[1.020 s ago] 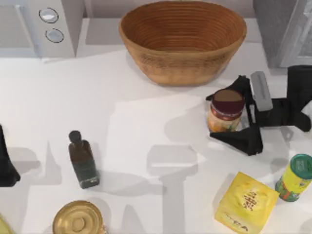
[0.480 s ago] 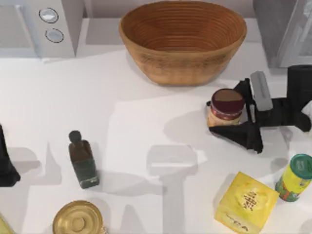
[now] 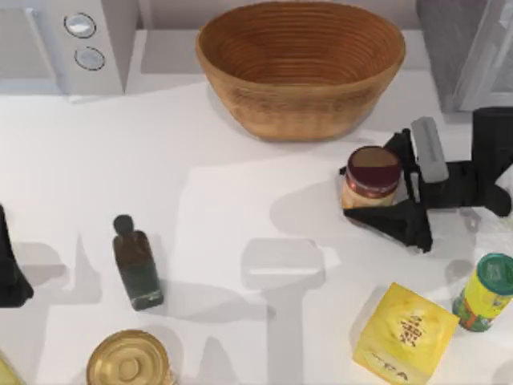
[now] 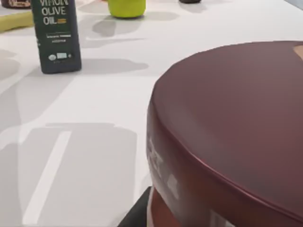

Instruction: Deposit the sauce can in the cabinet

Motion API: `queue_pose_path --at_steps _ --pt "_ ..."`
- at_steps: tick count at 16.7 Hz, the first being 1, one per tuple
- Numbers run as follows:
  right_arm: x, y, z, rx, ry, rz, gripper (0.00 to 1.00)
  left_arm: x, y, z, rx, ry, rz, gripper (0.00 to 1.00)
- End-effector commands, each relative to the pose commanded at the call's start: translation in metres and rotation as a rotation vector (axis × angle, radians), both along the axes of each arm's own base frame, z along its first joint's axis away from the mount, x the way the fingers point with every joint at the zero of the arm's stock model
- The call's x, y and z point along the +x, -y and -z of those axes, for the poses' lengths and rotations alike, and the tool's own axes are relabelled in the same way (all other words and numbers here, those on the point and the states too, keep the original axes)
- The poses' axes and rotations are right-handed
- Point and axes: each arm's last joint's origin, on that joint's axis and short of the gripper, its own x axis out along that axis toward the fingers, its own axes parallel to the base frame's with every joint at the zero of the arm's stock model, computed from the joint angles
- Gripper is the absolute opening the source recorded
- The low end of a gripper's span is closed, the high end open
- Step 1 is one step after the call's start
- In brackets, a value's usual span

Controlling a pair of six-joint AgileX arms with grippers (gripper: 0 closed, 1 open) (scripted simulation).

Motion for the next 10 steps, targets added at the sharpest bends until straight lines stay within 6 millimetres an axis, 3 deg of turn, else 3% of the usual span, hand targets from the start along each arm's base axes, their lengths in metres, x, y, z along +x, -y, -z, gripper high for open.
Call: queue_pose_path --at_steps 6,10 --pt "0.000 0.001 0.000 0.000 -0.003 0.003 0.00 0.000 0.000 0.000 0.000 0.000 0.000 1.00" --pt "0.005 0.000 -0.031 -0.002 -0.009 0.003 0.00 0.000 0.000 0.000 0.000 0.000 0.000 1.00"
